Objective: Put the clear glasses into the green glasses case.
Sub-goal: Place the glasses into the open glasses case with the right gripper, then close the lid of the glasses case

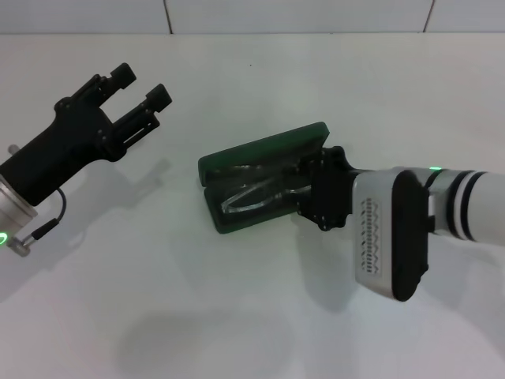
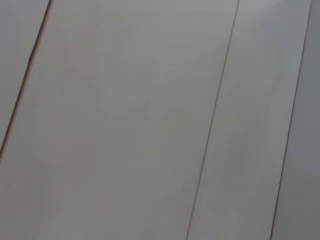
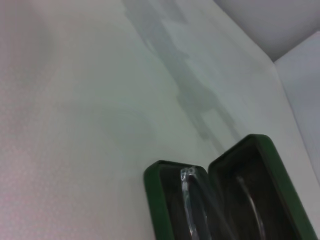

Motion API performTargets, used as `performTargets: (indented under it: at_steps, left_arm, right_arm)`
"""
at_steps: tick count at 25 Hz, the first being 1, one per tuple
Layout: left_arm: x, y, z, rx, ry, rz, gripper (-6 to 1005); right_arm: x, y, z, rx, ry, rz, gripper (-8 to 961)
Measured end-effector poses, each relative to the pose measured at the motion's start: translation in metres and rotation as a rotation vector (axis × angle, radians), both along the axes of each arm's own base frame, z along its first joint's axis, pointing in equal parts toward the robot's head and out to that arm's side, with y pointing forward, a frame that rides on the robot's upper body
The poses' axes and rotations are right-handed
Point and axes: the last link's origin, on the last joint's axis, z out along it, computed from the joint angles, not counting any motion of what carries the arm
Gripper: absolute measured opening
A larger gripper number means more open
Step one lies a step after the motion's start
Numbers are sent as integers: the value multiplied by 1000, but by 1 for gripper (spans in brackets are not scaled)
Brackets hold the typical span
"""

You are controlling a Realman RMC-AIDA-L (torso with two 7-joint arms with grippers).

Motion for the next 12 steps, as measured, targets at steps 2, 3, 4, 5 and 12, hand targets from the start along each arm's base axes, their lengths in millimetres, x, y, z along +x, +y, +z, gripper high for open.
performTargets:
  at_steps: [2,3,4,5,12]
  left_arm:
    - [0,0,0,-1,0,0,760]
    - [0,0,0,-1,-1,0,760]
    - [0,0,0,-1,-1,0,760]
    - [0,0,0,-2,-1,1,760]
    - [1,1,0,-4,0,-1,759]
  right_arm:
    - [1,0,2,-6,5,-12,336]
    - [2,0,3,-9,4,-16,340]
    - [3,0,3,-11,1,-17,344]
    - [5,0,4,-13,-2,-20,347]
    - [13,2,20,-57,30,-99,650]
